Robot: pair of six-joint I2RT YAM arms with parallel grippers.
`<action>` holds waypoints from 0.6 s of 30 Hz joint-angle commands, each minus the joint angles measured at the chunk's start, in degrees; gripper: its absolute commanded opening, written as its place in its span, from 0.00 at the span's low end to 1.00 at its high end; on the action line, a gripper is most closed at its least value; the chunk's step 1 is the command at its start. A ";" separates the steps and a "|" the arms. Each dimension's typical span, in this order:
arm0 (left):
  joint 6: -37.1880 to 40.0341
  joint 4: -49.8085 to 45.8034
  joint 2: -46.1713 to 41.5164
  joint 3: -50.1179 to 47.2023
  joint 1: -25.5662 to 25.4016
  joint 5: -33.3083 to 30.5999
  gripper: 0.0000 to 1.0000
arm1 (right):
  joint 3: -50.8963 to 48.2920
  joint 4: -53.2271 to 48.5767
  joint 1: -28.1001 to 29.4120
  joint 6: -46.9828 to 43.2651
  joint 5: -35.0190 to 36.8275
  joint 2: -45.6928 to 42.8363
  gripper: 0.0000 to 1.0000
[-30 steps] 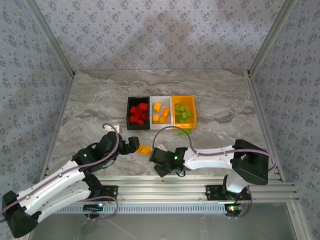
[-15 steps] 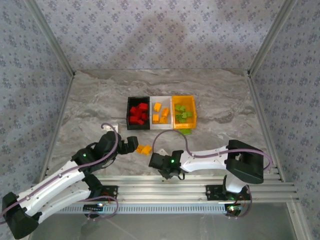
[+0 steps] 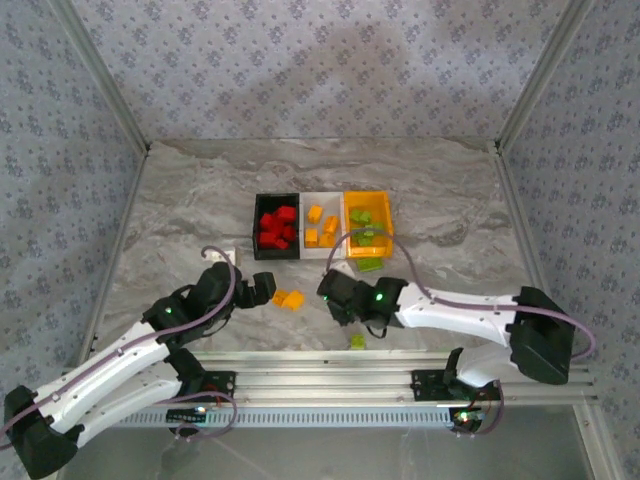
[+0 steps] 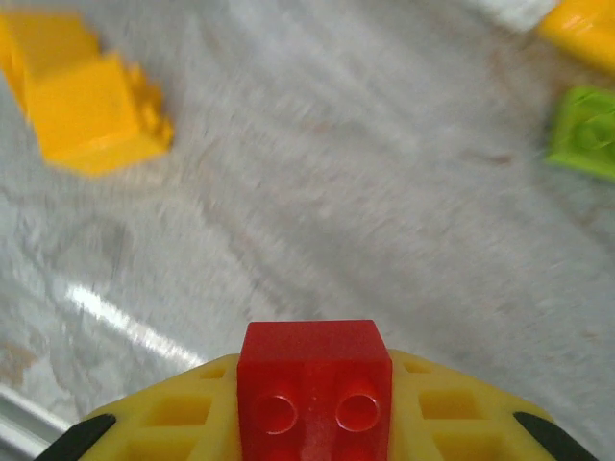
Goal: Sort the legos into containers by color
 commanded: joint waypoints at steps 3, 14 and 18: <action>-0.10 -1.38 -1.42 0.63 0.59 -2.37 0.99 | 7.28 4.92 -7.94 -5.55 -2.92 0.39 0.26; -1.07 -4.72 -2.58 0.34 1.20 -1.82 0.99 | 35.54 10.50 -12.57 -9.95 -11.10 28.79 0.28; -0.77 -5.76 -3.79 0.29 1.35 -1.55 1.00 | 43.16 12.22 -13.51 -8.64 -12.99 37.38 0.29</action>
